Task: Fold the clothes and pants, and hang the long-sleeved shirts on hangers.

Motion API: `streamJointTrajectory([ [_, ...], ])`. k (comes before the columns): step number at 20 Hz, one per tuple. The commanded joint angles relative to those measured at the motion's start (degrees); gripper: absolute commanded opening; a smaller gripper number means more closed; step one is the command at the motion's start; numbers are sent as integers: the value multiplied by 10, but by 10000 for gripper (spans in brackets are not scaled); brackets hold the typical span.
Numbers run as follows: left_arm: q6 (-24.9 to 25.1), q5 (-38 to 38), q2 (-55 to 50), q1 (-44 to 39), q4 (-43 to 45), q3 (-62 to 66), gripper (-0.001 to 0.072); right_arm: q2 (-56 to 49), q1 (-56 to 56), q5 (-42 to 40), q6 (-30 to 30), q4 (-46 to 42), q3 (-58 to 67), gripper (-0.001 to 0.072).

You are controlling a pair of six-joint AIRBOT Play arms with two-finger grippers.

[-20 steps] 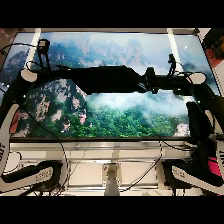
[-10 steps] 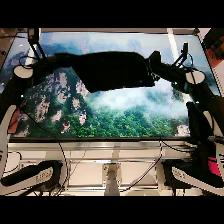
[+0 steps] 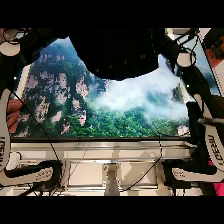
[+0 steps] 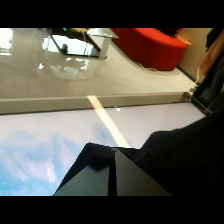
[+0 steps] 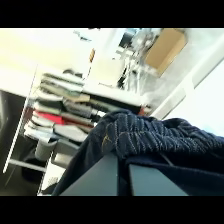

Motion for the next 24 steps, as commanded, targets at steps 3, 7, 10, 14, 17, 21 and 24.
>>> streamJointTrajectory([
  [3,4,-149,-9,10,78,17,6,-37,-51,165,-1,-36,58,21],
  [7,-21,-252,-9,14,89,-3,5,-26,-78,359,10,-156,44,19],
  [10,-57,-300,13,14,157,-73,5,20,-72,415,28,-219,-22,18],
  [14,-59,-310,74,14,172,-231,5,106,-70,447,55,-241,-173,18],
  [17,-43,-309,116,12,172,-351,6,167,-70,467,95,-266,-299,19],
  [21,-37,-309,148,12,172,-471,5,220,-70,502,146,-299,-418,20],
  [24,-8,-300,160,11,171,-519,6,234,-70,583,189,-381,-442,21],
])
